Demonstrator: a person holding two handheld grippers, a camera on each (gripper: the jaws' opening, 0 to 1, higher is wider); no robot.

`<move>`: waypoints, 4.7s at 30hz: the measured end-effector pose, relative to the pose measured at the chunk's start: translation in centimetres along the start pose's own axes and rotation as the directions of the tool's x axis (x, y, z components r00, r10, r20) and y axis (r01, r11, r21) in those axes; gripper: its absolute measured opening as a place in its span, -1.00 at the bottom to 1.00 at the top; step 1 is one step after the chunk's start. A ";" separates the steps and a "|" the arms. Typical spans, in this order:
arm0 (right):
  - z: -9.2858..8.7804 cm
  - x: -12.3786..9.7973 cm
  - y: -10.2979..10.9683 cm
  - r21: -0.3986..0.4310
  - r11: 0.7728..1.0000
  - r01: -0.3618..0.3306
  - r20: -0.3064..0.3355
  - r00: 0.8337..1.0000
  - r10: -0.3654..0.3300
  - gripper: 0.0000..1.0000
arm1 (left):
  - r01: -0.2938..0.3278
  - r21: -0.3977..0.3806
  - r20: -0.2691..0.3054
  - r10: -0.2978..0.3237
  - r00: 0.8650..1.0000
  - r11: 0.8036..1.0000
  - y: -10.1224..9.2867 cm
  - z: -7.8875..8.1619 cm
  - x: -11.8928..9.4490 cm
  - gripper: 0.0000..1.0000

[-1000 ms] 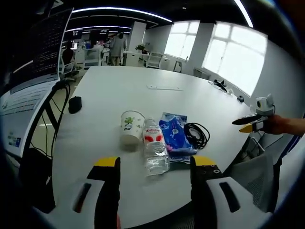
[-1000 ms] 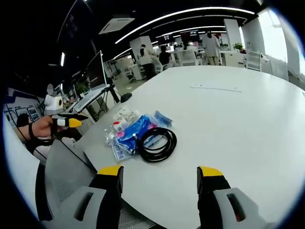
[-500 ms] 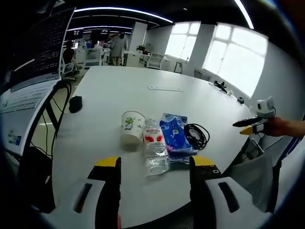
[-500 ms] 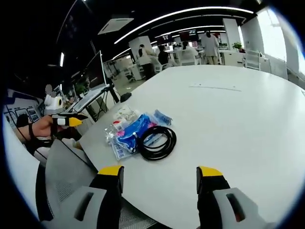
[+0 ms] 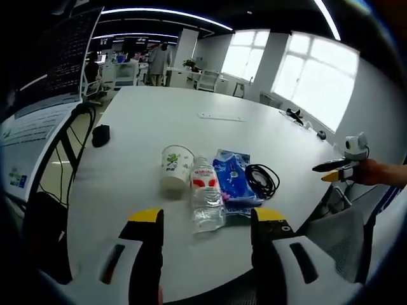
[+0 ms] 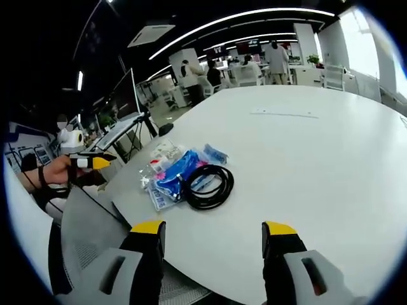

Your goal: Arrange the tabletop items into an orderly group along one side of the table until the central work area is clear of visible clutter.

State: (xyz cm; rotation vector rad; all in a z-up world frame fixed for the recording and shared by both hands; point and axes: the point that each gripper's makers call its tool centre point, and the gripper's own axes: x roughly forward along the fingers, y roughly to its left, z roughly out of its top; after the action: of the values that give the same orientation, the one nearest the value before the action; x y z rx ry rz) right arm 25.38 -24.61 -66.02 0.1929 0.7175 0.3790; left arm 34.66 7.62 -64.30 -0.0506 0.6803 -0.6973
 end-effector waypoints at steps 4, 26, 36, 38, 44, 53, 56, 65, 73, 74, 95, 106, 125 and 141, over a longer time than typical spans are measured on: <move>0.1 0.1 0.1 -0.001 1.000 0.001 -0.001 1.000 -0.001 0.25 | -0.001 -0.003 -0.001 0.001 1.000 1.000 0.2 0.1 0.2 0.08; -0.1 1.1 1.1 0.028 1.000 0.002 0.017 1.000 -0.003 0.23 | -0.022 -0.057 -0.026 0.021 0.999 0.998 3.3 1.3 3.2 -0.09; -0.1 1.4 1.2 0.046 0.999 0.007 0.020 1.000 -0.008 0.22 | -0.067 -0.099 -0.088 0.059 0.994 0.993 5.2 1.5 6.1 -0.12; -0.1 1.4 1.1 0.048 0.999 0.009 0.022 1.000 -0.010 0.22 | -0.076 -0.107 -0.096 0.066 0.993 0.991 5.5 1.6 6.6 -0.12; -0.3 1.5 1.0 0.058 0.998 0.013 0.017 1.000 -0.014 0.22 | -0.099 -0.181 -0.125 0.077 0.989 0.979 6.1 2.1 8.1 -0.14; -0.5 1.5 0.9 0.061 0.998 0.014 0.007 1.000 -0.014 0.22 | -0.114 -0.203 -0.182 0.077 0.980 0.972 6.9 2.4 10.2 -0.12; -0.5 1.5 0.9 0.062 0.998 0.014 0.002 1.000 -0.014 0.22 | -0.110 -0.211 -0.187 0.070 0.980 0.971 7.0 2.7 10.9 -0.12; -0.6 1.7 1.2 0.061 0.998 0.011 -0.009 1.000 -0.011 0.22 | -0.102 -0.218 -0.209 0.055 0.976 0.971 7.4 3.3 12.6 -0.11; -0.6 1.7 1.2 0.061 0.998 0.014 -0.014 1.000 -0.013 0.22 | -0.083 -0.218 -0.251 0.026 0.968 0.972 7.1 2.7 13.5 -0.12; -0.6 1.7 1.2 0.062 0.998 0.014 -0.014 1.000 -0.014 0.23 | -0.080 -0.212 -0.256 0.024 0.966 0.974 7.0 2.6 13.6 -0.12; -1.1 1.4 0.8 0.085 0.996 0.035 -0.023 0.999 -0.033 0.22 | -0.107 -0.168 -0.332 0.046 0.942 0.980 6.4 1.0 14.2 -0.25; -1.1 1.9 1.3 0.077 0.997 0.016 -0.023 1.000 -0.014 0.22 | -0.114 -0.218 -0.283 0.049 0.958 0.969 6.9 0.8 12.1 -0.26; -0.3 3.0 2.8 0.048 0.998 -0.045 -0.012 0.999 0.046 0.20 | -0.136 -0.148 -0.226 0.100 0.969 0.980 7.3 1.1 8.2 -0.26; 1.3 4.1 3.5 0.051 0.993 -0.111 0.015 0.994 0.110 0.15 | -0.071 -0.112 -0.153 0.053 0.987 0.991 4.6 1.8 6.8 -0.26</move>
State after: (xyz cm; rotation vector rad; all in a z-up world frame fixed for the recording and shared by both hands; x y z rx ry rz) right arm 28.13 -19.80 -66.49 0.2848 0.7066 0.4645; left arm 42.18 6.72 -67.87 -0.0852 0.8633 -0.6048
